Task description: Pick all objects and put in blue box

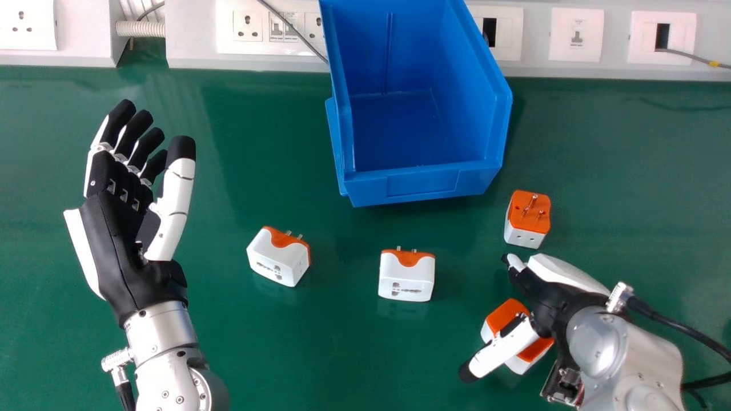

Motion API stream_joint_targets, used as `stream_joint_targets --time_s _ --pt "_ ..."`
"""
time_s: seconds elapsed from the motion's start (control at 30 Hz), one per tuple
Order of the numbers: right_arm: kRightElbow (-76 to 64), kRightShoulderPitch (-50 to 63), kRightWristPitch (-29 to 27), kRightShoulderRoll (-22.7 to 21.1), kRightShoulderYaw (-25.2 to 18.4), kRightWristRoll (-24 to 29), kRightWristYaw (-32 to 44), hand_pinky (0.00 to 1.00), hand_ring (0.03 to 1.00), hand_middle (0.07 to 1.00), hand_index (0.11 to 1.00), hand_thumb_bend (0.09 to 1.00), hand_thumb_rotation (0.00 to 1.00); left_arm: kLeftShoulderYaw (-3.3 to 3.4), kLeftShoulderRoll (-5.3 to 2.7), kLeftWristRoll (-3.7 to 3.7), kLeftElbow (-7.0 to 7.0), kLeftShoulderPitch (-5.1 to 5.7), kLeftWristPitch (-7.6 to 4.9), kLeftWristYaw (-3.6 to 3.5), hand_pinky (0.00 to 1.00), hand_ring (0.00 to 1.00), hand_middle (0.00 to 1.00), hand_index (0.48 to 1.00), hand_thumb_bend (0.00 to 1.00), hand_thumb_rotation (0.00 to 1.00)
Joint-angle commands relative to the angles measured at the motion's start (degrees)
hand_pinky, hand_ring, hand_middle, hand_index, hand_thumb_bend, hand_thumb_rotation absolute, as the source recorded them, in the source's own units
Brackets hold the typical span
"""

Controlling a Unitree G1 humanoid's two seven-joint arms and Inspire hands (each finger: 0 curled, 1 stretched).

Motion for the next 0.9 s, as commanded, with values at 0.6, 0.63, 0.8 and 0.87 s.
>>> stream_joint_targets --time_s 0.6,0.63,0.8,0.87 --pt "26.2 -2.7 -5.1 5.5 1.6 4.7 -15.2 0.73 0.852 0.898 0.898 0.906 0.1 -0.63 0.27 0.32 -0.94 -0.49 -0.79 -0.39 0.77 0.79 0.81 0.8 0.68 0.38" --pt "27.3 -3.0 -5.6 5.6 1.6 5.0 -15.7 0.73 0.852 0.898 0.898 0.906 0.1 -0.65 0.27 0.22 -0.88 -0.49 -0.83 -0.49 0.77 0.79 0.81 0.8 0.68 0.38" --pt "32.4 -2.9 -12.3 5.7 -0.3 7.6 -21.0 0.65 0.765 0.819 0.82 0.824 0.08 -0.56 0.37 0.48 -1.44 -0.51 -0.36 -0.08 0.77 0.79 0.81 0.8 0.69 0.39" --pt "33.4 -3.3 -13.7 5.7 -0.8 7.9 -22.1 0.58 0.696 0.756 0.765 0.758 0.06 -0.61 0.23 1.0 -1.65 -0.47 -0.17 0.43 0.78 0.79 0.81 0.8 0.69 0.39"
